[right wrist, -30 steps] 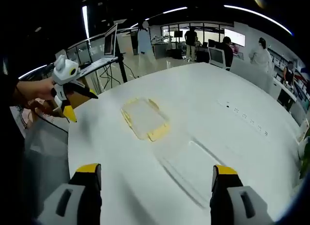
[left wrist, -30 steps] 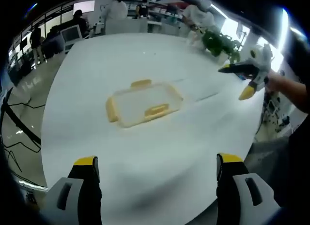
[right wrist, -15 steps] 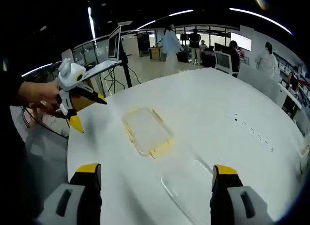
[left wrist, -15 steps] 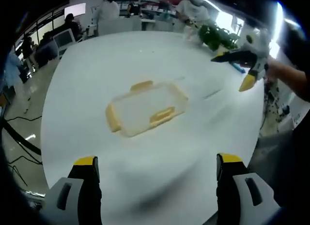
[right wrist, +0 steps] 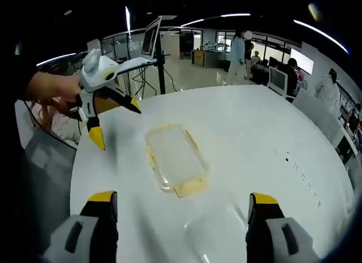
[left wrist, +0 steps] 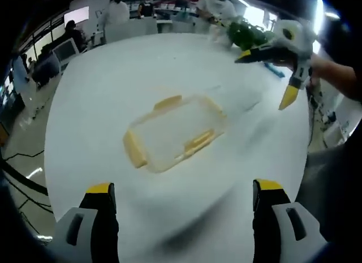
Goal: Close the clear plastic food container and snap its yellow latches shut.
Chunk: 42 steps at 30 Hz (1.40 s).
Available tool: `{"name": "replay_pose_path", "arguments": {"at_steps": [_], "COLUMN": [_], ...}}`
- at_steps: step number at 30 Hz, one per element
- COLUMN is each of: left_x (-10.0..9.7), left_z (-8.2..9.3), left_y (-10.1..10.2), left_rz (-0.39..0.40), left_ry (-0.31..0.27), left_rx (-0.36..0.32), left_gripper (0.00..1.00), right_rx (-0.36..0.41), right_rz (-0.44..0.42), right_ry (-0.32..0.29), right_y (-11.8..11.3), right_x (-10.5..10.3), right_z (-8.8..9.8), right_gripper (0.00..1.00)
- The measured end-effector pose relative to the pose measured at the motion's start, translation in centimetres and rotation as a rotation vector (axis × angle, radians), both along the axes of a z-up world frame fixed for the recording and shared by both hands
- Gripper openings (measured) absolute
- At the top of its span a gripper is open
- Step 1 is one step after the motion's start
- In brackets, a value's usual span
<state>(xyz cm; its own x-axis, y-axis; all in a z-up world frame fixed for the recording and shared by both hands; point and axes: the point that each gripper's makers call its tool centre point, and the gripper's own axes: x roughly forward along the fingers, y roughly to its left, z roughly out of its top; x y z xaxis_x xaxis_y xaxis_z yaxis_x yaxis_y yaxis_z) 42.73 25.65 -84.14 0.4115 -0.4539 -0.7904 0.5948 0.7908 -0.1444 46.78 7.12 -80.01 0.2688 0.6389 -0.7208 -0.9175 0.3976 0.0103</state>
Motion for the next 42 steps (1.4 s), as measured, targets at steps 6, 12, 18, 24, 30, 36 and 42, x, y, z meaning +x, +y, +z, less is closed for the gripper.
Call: {"name": "replay_pose_path", "arguments": {"at_steps": [6,12,18,24,30,36,42], "left_x": [0.7,1.7,2.8,3.3,4.2,4.9,6.4], "left_z": [-1.0,-1.2,-1.8,-2.0,-3.3,-3.5,-4.4], "left_y": [0.5,0.1,-0.1,-0.2,0.3,0.4,2.4], "left_rz": [-0.078,-0.117,-0.137,-0.157,-0.193,-0.309,-0.410], "left_ry": [-0.006,-0.009,-0.011,-0.008,-0.017,-0.037,-0.033], "left_rx": [0.066,0.078,0.092,0.096,0.136,0.162,0.232], "left_gripper": [0.99,0.99,0.99,0.99,0.99,0.99,0.99], "right_rx": [-0.002,-0.018,-0.050,-0.045,-0.098,-0.122,-0.182], "right_rz": [0.035,0.074,0.108,0.154,0.212,0.277,0.295], "right_ry": [0.002,-0.003,-0.021,-0.017,-0.048,-0.053,-0.034], "right_y": [1.1,2.0,2.5,3.2,3.1,3.9,3.9], "right_x": [0.8,1.3,2.2,2.1,2.4,2.1,2.5], "right_z": [-0.6,-1.2,-2.2,-2.1,-3.5,-4.4,-6.0], "right_gripper": [0.99,0.99,1.00,1.00,0.97,0.93,0.83]}}
